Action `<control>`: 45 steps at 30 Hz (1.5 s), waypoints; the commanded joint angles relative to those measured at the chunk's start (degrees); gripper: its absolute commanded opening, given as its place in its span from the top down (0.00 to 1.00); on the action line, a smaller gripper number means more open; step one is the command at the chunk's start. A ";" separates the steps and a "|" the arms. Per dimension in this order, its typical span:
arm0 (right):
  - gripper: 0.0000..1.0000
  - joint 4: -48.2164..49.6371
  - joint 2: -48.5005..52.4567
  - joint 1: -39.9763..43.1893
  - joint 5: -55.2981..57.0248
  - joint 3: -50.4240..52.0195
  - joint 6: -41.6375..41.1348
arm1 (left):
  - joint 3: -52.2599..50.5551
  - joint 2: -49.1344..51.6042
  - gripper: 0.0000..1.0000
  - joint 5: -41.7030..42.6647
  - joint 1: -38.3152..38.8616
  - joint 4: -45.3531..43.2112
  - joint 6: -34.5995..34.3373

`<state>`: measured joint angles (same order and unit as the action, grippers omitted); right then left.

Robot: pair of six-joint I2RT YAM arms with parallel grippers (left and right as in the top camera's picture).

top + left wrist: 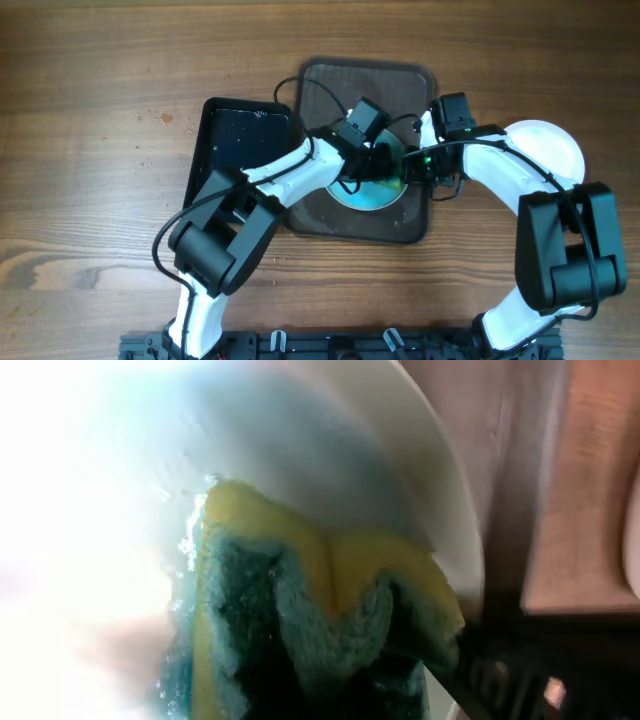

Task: Clean dirty plates on tray and stack at the side
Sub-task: 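Scrub the blue stain on the last plate with the sponge, then put the sponge back in the black tray with the left gripper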

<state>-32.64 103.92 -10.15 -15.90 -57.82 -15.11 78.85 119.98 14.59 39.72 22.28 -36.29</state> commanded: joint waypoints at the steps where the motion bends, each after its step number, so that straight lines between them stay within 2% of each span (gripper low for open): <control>1: 0.96 -1.99 1.73 -1.46 1.07 1.31 2.08 | 0.72 1.84 0.96 -23.41 -8.87 5.03 2.97; 4: 0.96 -1.97 1.73 -1.46 1.07 1.31 2.05 | 2.08 1.84 0.96 -26.86 -10.40 7.50 4.35; 9: 0.96 -2.16 1.73 -1.46 1.07 1.31 2.05 | 3.30 1.84 0.96 -25.92 -9.49 16.31 7.61; 11: 0.96 -2.14 1.73 -1.46 1.07 1.31 2.05 | 3.37 1.84 0.96 -17.49 -8.94 20.76 9.62; 14: 0.96 -1.97 1.73 -1.46 1.05 1.31 1.57 | 3.21 1.84 0.96 10.19 -7.50 22.99 19.78; 15: 0.96 -1.90 1.73 -1.46 1.07 1.31 1.57 | 3.15 1.84 0.96 14.73 -6.73 22.97 20.85; 17: 0.96 -1.92 1.73 -1.46 1.07 1.31 1.60 | 2.86 1.86 0.96 18.64 -3.89 22.34 21.16; 23: 0.96 -2.03 1.73 -1.46 1.05 1.31 1.60 | 2.86 1.86 0.96 18.21 0.92 22.56 20.90; 25: 0.96 -2.12 1.73 -1.46 1.05 1.31 1.62 | 2.86 1.86 0.96 14.47 0.63 23.71 18.69; 29: 0.96 -2.19 1.73 -1.46 1.05 1.31 1.60 | 2.86 1.84 0.96 -6.69 -1.51 29.20 9.25; 32: 0.96 -2.14 1.73 -1.46 1.05 1.31 1.64 | 2.86 1.84 0.96 -27.52 -3.93 35.56 0.72; 35: 0.96 -2.14 1.73 -1.46 1.05 1.31 1.64 | 2.86 1.84 0.96 -37.75 -4.59 39.30 -1.97; 37: 0.96 -2.10 1.73 -1.46 1.05 1.31 1.62 | 2.89 1.84 0.96 -40.63 -4.59 41.29 -3.48; 39: 0.95 -2.10 1.73 -1.46 1.07 1.31 1.64 | 2.95 1.62 0.96 -39.28 -4.59 42.05 -4.52; 40: 0.96 -2.12 1.73 -1.46 1.07 1.31 1.62 | 2.99 0.76 0.96 -35.60 -4.59 42.03 -4.46; 42: 0.96 -2.14 1.73 -1.46 1.07 1.31 1.64 | 2.99 -3.10 0.96 -24.83 -4.70 40.94 -0.57; 43: 0.96 -2.14 1.73 -1.46 1.07 1.31 1.64 | 2.99 -6.88 0.96 -16.57 -4.83 38.95 3.23; 45: 0.96 -2.14 1.73 -1.46 1.07 1.31 1.62 | 2.99 -13.62 0.96 -8.17 -5.14 36.11 5.77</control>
<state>-34.06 104.49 -13.37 -22.70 -57.52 -14.04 82.76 116.16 -2.07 37.04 59.79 -35.55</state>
